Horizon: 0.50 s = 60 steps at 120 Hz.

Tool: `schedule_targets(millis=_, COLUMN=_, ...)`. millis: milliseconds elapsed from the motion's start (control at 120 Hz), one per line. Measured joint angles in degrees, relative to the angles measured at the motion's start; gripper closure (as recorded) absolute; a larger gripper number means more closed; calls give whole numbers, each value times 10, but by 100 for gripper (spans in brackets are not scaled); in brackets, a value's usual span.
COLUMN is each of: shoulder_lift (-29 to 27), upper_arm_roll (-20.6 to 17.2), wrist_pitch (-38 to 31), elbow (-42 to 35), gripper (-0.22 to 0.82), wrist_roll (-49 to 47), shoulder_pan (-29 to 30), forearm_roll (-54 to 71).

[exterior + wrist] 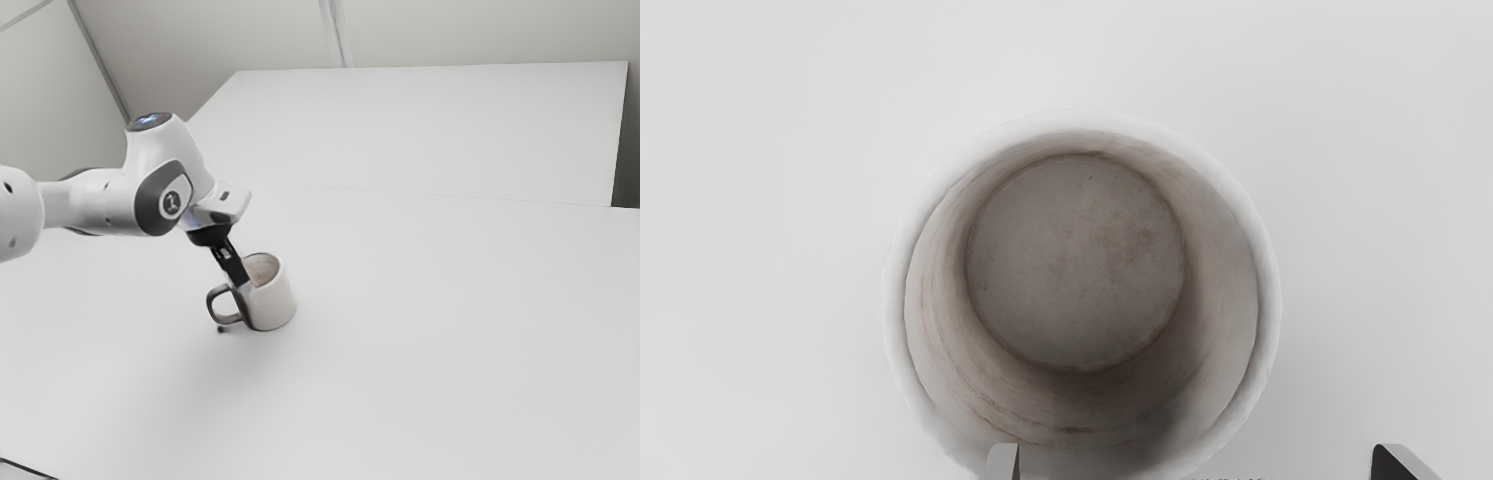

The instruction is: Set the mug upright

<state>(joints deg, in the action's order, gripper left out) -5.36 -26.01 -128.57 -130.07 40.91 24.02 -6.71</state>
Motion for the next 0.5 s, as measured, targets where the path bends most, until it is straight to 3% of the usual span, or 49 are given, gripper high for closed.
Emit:
schedule_targets(millis=292, shoulder_lift=-5, upper_arm_roll=12, wrist_pitch=140, elbow=168, gripper=1, wrist_roll=-152, shoulder_pan=1, forearm_roll=1)
schedule_targets(millis=500, shoulder_lift=59, upper_arm_roll=209, wrist_pitch=263, elbow=362, gripper=0, wrist_roll=-232, shoulder_pan=-189, forearm_roll=25)
